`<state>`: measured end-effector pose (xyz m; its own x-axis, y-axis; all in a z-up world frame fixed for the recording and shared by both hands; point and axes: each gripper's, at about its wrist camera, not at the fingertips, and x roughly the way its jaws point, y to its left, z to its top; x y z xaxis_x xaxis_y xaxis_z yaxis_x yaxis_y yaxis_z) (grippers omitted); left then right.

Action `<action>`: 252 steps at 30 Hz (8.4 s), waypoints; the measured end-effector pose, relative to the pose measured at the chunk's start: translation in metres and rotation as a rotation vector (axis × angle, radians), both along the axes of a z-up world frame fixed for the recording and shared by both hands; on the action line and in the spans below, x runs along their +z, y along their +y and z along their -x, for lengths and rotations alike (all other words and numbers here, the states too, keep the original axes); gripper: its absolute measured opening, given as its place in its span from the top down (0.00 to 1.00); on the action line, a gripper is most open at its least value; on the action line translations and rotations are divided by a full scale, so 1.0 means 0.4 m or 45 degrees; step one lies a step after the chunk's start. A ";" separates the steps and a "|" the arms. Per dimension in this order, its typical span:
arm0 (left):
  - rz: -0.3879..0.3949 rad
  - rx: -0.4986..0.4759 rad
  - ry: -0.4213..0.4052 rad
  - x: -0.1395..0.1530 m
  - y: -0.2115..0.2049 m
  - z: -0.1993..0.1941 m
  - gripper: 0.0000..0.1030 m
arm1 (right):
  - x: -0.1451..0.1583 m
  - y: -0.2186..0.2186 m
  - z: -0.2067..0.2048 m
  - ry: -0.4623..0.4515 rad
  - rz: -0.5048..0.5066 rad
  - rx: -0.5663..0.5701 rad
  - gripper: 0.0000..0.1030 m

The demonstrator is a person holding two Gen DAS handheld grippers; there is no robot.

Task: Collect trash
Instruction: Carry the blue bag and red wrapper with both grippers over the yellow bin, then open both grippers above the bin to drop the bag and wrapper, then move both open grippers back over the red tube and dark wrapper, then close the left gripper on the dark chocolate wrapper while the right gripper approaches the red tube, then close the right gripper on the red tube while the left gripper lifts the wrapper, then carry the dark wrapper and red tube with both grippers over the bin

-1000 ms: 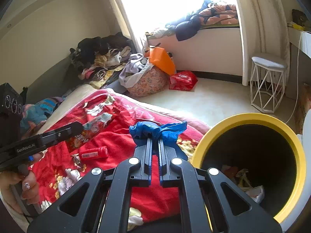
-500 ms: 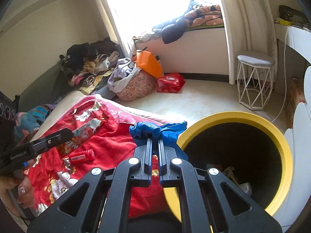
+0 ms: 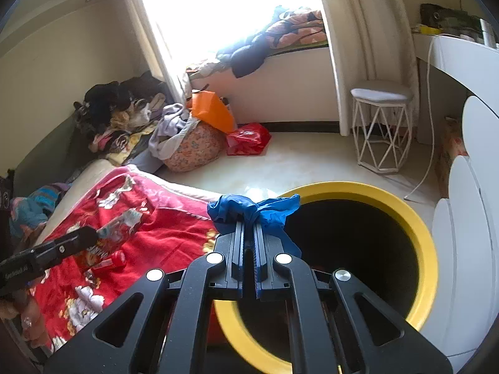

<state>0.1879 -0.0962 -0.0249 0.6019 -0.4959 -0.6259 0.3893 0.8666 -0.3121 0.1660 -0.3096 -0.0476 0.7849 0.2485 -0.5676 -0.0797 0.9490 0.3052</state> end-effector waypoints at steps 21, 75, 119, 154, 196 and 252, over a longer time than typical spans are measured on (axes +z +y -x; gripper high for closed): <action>-0.045 -0.106 0.015 -0.017 -0.111 0.016 0.95 | -0.023 -0.102 0.007 0.014 -0.017 -0.132 0.95; -0.134 -0.135 0.113 -0.126 -0.244 -0.019 0.28 | -0.120 -0.204 0.004 0.149 -0.088 -0.260 0.54; -0.047 0.252 -0.054 -0.009 0.034 0.033 0.10 | 0.024 0.065 0.033 -0.005 0.059 0.013 0.23; -0.094 0.687 -0.097 -0.010 0.357 0.096 0.10 | 0.046 0.386 -0.026 -0.010 0.084 0.343 0.17; -0.078 0.754 0.290 -0.269 0.533 0.057 0.81 | -0.183 0.739 -0.215 0.355 0.067 0.593 0.17; -0.008 0.450 0.053 -0.094 0.360 0.080 0.94 | -0.010 0.436 -0.099 0.065 -0.105 0.405 0.71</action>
<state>0.1558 0.0479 -0.0626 0.7097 -0.2577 -0.6557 0.0525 0.9475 -0.3155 0.2054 -0.1351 -0.0515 0.6315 0.5231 -0.5723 -0.3507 0.8510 0.3909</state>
